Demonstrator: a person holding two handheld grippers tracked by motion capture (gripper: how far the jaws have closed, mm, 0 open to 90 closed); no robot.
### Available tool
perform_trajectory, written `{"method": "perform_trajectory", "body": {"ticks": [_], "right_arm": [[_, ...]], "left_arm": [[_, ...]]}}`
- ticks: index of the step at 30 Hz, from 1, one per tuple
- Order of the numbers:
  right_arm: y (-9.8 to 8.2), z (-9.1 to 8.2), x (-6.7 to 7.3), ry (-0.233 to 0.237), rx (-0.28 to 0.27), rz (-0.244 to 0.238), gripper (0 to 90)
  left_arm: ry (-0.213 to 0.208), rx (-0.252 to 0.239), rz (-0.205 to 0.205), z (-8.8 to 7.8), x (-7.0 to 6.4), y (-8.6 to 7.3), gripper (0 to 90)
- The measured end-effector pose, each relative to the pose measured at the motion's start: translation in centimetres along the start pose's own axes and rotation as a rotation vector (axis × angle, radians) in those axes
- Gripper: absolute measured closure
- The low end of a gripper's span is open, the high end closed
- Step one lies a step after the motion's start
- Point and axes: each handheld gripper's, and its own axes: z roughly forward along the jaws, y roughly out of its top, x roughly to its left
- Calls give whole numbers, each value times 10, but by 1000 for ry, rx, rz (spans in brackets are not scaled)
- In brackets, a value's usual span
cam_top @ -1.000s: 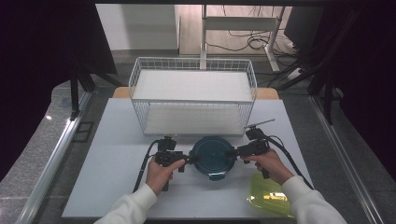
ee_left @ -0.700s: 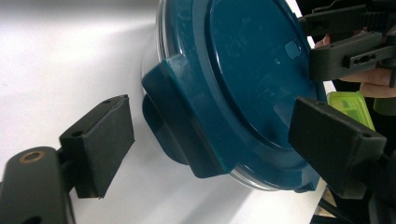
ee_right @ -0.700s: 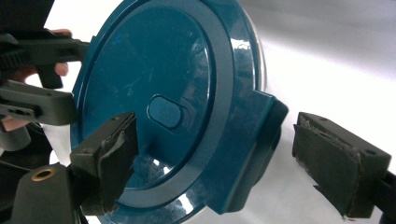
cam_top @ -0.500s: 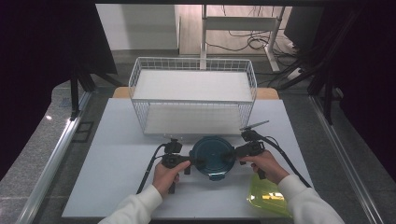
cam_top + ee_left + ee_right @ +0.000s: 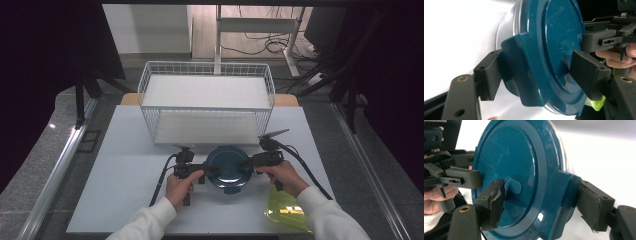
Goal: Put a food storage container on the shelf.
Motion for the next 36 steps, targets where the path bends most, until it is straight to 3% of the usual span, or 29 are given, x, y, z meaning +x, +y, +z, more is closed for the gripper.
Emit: {"method": "perform_trajectory", "body": {"ticks": [6, 10, 16, 24, 36], "right_arm": [[-1, -4, 3, 4, -18, 14, 309], [-3, -8, 6, -5, -27, 21, 323], [-4, -10, 9, -15, -41, 4, 327], [-5, -19, 13, -12, -74, -21, 324], [0, -46, 43, -31, -152, -90, 320]], "left_arm": [[5, -6, -12, -4, -4, -1, 317], [8, -13, 3, -5, -7, -1, 334], [22, -18, 10, -6, -10, 3, 340], [23, -41, 52, -14, -21, 10, 364], [26, -79, 138, -40, -50, 21, 368]]}}
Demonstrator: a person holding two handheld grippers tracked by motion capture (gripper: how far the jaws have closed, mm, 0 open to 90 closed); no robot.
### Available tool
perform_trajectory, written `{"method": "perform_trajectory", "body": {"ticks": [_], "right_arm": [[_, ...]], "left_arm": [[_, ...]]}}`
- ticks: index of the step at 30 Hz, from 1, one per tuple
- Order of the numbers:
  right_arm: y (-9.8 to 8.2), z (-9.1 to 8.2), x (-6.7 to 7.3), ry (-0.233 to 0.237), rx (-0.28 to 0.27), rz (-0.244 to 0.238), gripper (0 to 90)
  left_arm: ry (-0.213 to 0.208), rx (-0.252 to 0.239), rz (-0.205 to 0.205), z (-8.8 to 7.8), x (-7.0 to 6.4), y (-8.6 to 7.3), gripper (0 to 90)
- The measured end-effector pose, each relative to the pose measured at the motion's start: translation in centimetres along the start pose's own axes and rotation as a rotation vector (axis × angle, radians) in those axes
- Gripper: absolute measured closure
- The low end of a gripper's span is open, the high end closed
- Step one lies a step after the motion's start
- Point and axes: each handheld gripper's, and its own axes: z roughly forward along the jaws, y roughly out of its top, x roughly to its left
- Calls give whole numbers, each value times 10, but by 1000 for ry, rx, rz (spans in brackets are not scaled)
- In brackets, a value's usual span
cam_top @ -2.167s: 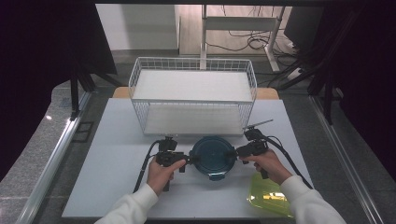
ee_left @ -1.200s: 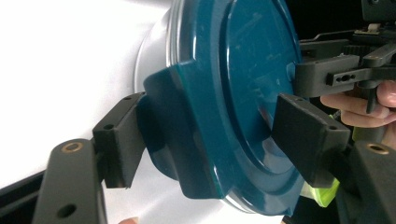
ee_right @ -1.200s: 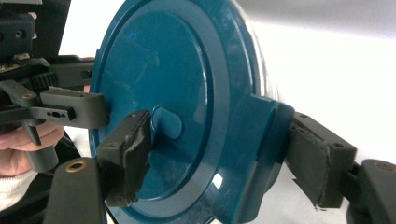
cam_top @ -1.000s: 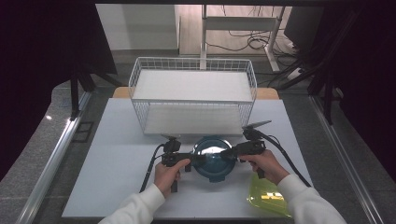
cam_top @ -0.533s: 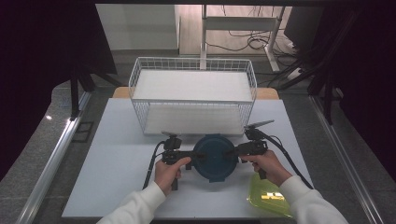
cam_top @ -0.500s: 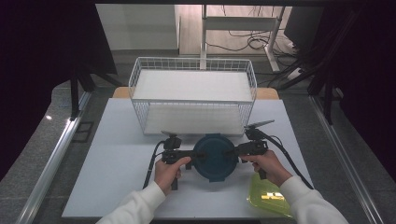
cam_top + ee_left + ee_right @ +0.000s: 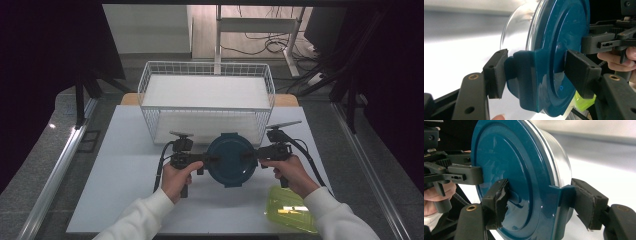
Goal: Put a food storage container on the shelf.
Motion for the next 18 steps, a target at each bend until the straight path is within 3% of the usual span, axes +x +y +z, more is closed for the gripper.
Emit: {"method": "perform_trajectory", "body": {"ticks": [6, 10, 18], "right_arm": [[5, -9, 11, -2, -26, -16, 320], [11, -18, 21, -2, -48, -32, 319], [28, -33, 40, -11, -77, -64, 320]], "left_arm": [[4, -13, 30, -10, -10, 8, 368], [8, -59, 60, -21, -19, 14, 368], [5, -78, 80, -38, -31, 30, 371]]}}
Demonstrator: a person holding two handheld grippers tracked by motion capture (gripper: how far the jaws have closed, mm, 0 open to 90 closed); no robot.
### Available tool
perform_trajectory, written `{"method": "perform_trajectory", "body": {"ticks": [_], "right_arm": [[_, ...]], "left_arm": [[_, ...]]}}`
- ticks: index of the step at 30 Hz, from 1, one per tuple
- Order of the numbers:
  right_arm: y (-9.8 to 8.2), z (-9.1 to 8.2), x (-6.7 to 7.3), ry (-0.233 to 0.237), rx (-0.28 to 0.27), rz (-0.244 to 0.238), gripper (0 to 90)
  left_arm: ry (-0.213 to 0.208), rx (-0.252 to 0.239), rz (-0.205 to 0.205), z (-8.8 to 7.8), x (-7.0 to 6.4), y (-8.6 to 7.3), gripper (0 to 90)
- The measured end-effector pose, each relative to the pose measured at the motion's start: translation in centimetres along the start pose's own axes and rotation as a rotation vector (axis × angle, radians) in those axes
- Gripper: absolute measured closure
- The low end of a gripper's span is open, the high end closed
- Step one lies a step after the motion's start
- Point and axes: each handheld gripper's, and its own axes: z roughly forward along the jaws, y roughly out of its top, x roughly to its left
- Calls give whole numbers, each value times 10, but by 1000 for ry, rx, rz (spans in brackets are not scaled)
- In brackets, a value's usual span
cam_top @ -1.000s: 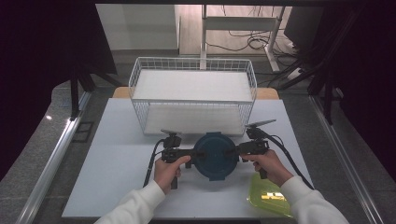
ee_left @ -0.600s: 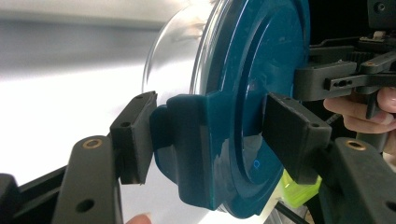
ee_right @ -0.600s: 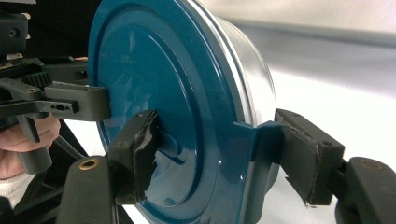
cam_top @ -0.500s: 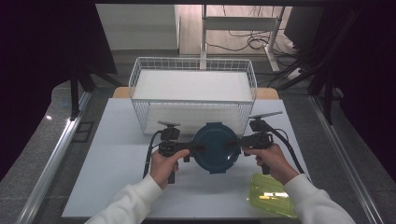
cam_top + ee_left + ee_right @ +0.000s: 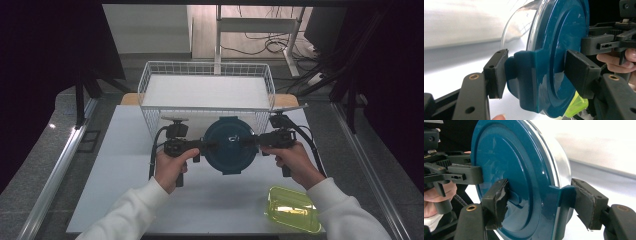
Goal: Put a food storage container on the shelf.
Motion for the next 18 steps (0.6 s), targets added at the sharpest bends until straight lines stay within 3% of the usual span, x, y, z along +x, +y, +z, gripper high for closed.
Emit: {"method": "perform_trajectory", "body": {"ticks": [12, 18], "right_arm": [[32, -18, 19, 4, -47, -32, 319], [50, -23, 27, -4, -58, -53, 320]], "left_arm": [[11, -21, 53, -21, -16, 37, 371], [8, -34, 63, -28, -16, 55, 371]]}}
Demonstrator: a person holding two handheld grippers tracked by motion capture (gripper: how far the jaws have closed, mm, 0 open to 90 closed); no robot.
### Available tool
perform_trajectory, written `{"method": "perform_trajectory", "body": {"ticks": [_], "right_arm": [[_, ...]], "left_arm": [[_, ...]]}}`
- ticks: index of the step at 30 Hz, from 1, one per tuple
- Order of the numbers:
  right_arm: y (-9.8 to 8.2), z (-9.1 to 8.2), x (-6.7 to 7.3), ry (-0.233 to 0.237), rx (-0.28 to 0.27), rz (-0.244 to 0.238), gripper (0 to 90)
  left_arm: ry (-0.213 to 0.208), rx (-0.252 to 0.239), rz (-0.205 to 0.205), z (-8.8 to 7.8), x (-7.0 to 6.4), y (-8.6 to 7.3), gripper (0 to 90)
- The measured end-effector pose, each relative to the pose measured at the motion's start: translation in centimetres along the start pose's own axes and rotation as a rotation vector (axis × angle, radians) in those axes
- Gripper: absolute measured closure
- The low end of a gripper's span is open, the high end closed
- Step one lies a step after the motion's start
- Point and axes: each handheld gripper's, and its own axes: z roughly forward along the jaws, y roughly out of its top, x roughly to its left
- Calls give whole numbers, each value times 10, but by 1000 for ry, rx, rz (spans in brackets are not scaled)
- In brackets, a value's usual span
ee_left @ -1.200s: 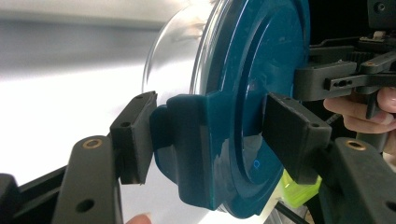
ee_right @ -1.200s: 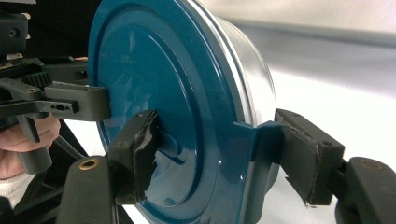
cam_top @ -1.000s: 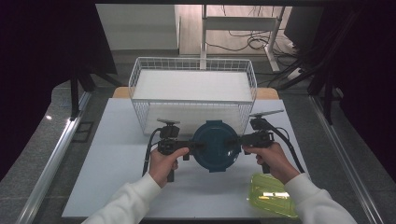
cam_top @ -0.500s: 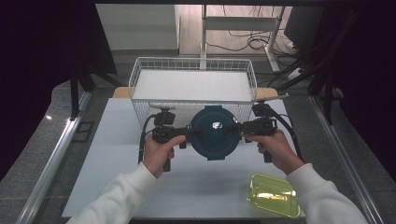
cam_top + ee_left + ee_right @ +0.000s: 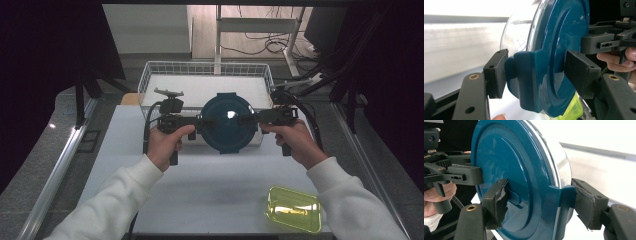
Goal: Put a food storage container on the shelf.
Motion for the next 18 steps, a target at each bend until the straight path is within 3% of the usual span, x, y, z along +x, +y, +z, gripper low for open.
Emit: {"method": "perform_trajectory", "body": {"ticks": [18], "right_arm": [[42, -9, 12, 2, -54, -30, 320]], "left_arm": [[11, -6, 57, -16, -6, 50, 371]]}}
